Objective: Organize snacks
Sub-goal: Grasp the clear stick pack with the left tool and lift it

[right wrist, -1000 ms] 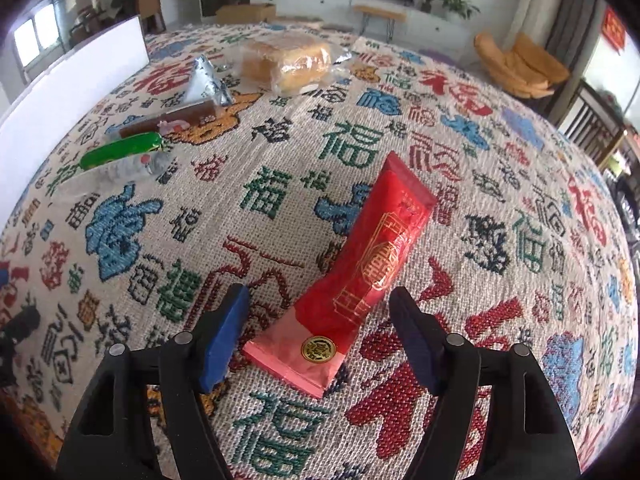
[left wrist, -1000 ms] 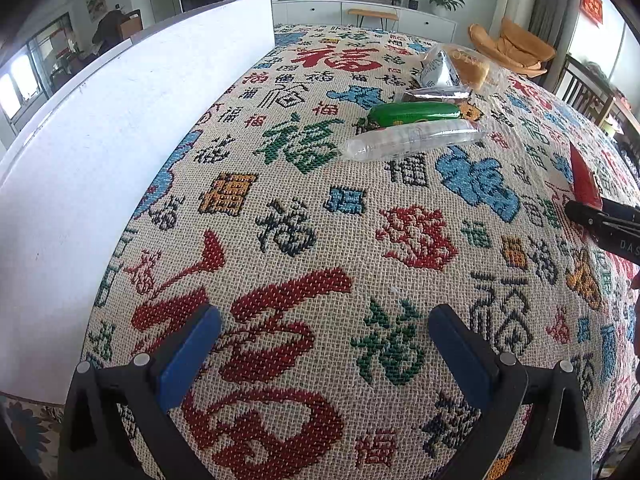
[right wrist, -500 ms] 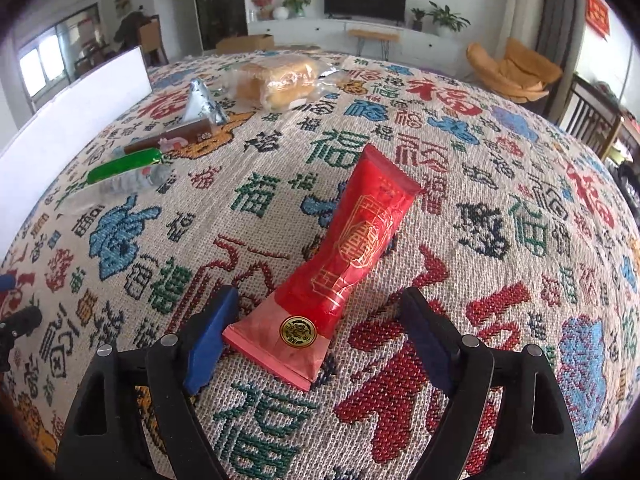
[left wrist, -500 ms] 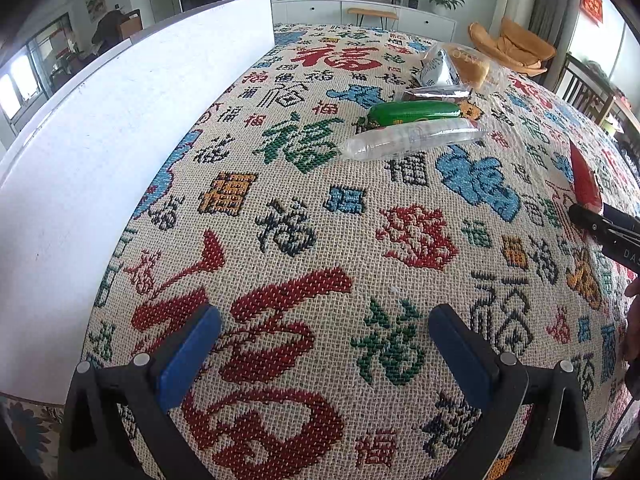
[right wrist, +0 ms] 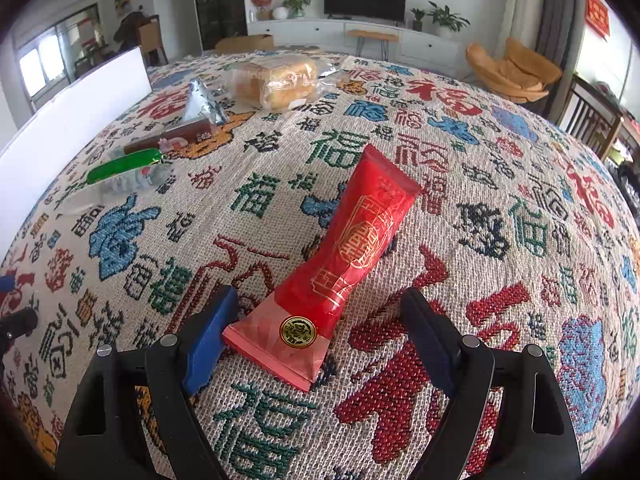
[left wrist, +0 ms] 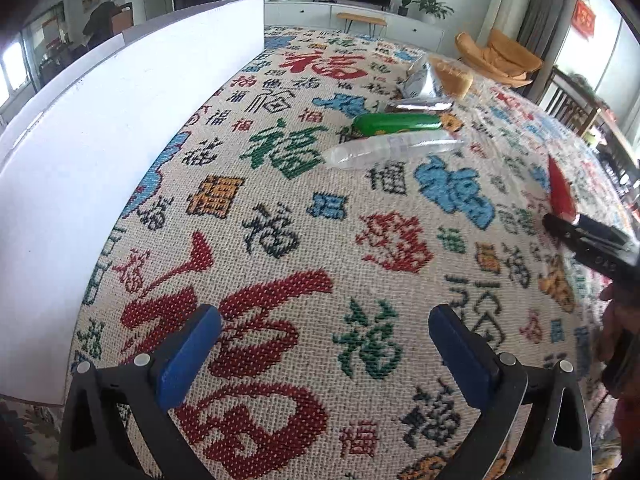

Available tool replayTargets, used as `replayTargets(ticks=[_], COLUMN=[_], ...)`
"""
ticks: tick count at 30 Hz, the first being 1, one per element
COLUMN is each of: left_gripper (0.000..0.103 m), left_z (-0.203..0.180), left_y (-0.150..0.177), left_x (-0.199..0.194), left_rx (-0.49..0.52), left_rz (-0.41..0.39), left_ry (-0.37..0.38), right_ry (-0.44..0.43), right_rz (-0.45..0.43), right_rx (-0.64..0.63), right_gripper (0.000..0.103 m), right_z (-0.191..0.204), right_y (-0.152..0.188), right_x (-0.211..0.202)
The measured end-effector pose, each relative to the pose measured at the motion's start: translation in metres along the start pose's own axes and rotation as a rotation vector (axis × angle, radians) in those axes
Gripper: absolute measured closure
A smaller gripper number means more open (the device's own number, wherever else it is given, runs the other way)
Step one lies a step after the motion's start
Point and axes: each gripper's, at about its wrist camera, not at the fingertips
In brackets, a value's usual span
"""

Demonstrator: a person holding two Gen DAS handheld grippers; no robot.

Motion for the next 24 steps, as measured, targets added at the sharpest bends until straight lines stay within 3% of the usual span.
replayTargets(ticks=[3,9,12,14,15,17,20,24], left_gripper=[0.000,0.007,0.024,0.046,0.050,0.067,0.079,0.083], left_z=[0.005,-0.026,-0.033,-0.033,-0.033,-0.034,-0.036,-0.045], left_y=[-0.019,-0.075,-0.093,-0.098,-0.099,-0.099,-0.087,-0.044], left_x=[0.001,0.029,0.056,0.075,0.079,0.075,0.062,0.029], left_rx=[-0.022,0.257,0.293,0.290,0.293,0.293,0.275,0.276], left_rz=[0.007,0.009,0.053,0.105,0.113,0.091,0.118,0.158], left_ry=[0.130,0.082,0.082,0.075,0.060,0.090,0.177,0.205], right_ry=[0.000,0.000,0.000,0.000,0.000,0.000,0.000,0.000], right_rz=[0.000,0.000,0.000,0.000,0.000,0.000,0.000,-0.001], right_rx=[0.000,0.001,0.001,0.001,0.001,0.001,0.001,0.001], right_gripper=[0.018,0.017,0.017,0.017,0.017,0.017,0.017,0.017], right_z=[0.000,0.000,0.000,0.000,0.000,-0.001,0.000,-0.001], right_y=[0.000,-0.001,-0.001,-0.001,-0.001,-0.001,0.000,0.000], right_x=[0.000,0.002,0.001,0.001,0.001,0.001,0.001,0.001])
Point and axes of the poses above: each gripper's, at about its wrist camera, not at the fingertips, and x roughly the way its jaws point, z to its left, y to its underside, and after that the axes turned 7 degrees about -z, right-handed
